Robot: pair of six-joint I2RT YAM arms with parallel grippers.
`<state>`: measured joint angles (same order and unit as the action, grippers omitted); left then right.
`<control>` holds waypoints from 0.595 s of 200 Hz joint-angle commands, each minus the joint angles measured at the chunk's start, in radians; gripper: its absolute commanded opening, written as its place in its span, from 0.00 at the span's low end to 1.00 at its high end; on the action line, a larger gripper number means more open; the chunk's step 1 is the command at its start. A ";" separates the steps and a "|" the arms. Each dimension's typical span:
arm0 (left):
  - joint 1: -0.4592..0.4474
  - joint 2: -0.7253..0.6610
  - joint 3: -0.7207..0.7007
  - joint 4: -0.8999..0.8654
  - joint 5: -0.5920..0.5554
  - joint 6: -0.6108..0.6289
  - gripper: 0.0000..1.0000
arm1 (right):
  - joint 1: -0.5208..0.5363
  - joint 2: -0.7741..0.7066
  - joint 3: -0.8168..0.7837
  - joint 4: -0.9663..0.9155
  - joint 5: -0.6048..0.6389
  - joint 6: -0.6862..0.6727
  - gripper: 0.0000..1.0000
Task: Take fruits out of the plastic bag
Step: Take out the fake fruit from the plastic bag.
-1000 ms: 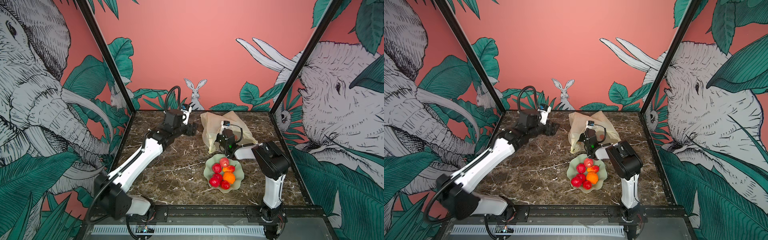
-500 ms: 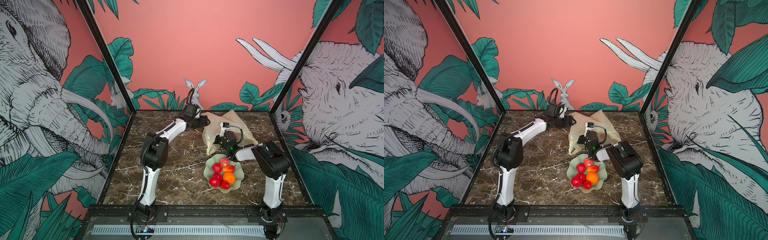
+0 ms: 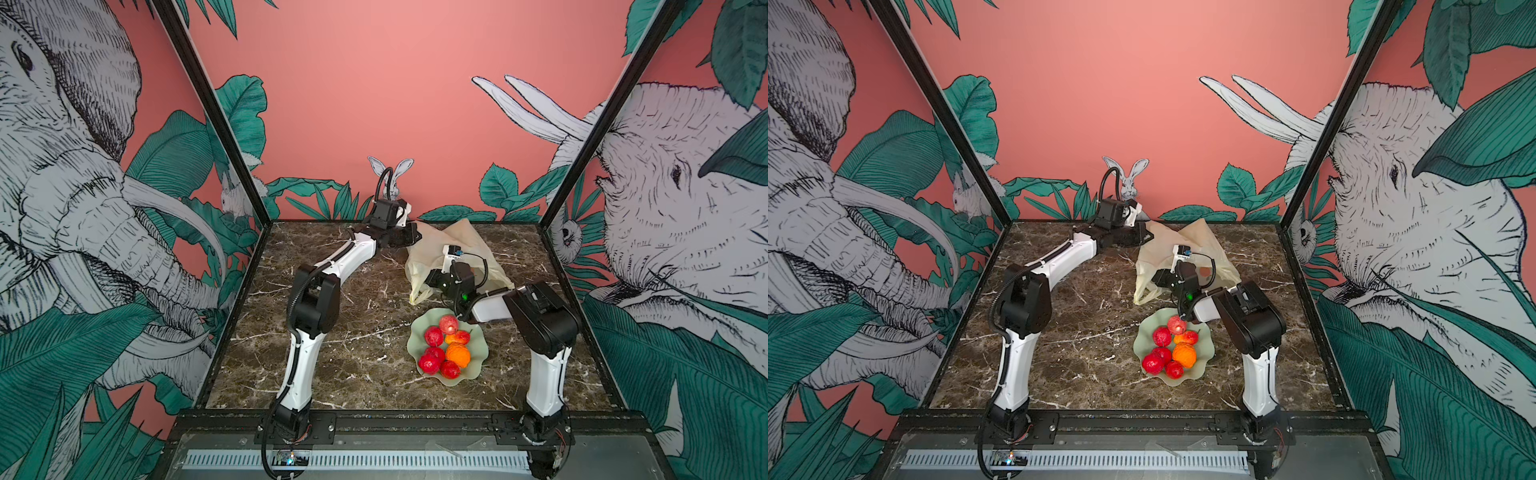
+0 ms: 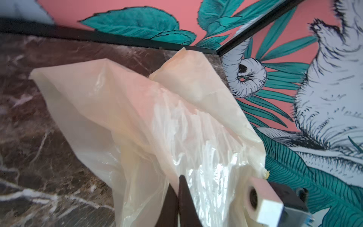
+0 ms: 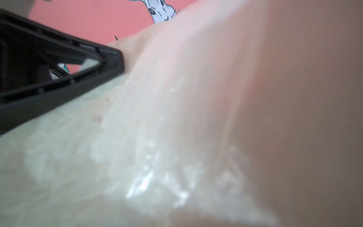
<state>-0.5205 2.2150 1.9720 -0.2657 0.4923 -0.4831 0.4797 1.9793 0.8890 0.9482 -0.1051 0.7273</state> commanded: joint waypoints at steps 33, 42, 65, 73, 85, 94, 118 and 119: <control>-0.061 -0.207 -0.132 -0.078 0.050 0.220 0.00 | -0.044 -0.044 -0.067 0.147 0.061 0.074 0.69; -0.060 -0.230 -0.192 -0.059 0.035 0.211 0.00 | -0.050 -0.052 -0.079 0.137 0.066 0.076 0.70; -0.044 -0.271 -0.295 -0.028 -0.016 0.184 0.00 | -0.084 -0.074 -0.092 0.083 0.066 0.100 0.70; -0.032 -0.283 -0.333 0.001 -0.029 0.149 0.00 | -0.097 -0.086 -0.100 0.066 0.067 0.109 0.70; -0.010 -0.296 -0.395 0.062 -0.026 0.092 0.00 | -0.118 -0.111 -0.102 0.014 0.054 0.116 0.70; 0.006 -0.303 -0.428 0.091 -0.025 0.054 0.00 | -0.131 -0.132 -0.099 -0.031 0.044 0.112 0.70; 0.035 -0.297 -0.467 0.152 -0.005 -0.011 0.00 | -0.155 -0.186 -0.077 -0.178 0.025 0.065 0.71; 0.035 -0.296 -0.466 0.153 -0.005 -0.014 0.00 | -0.156 -0.189 -0.075 -0.185 0.025 0.061 0.71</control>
<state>-0.5117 1.9507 1.5314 -0.2138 0.4828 -0.4053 0.3435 1.8618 0.7914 0.8894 -0.0704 0.7967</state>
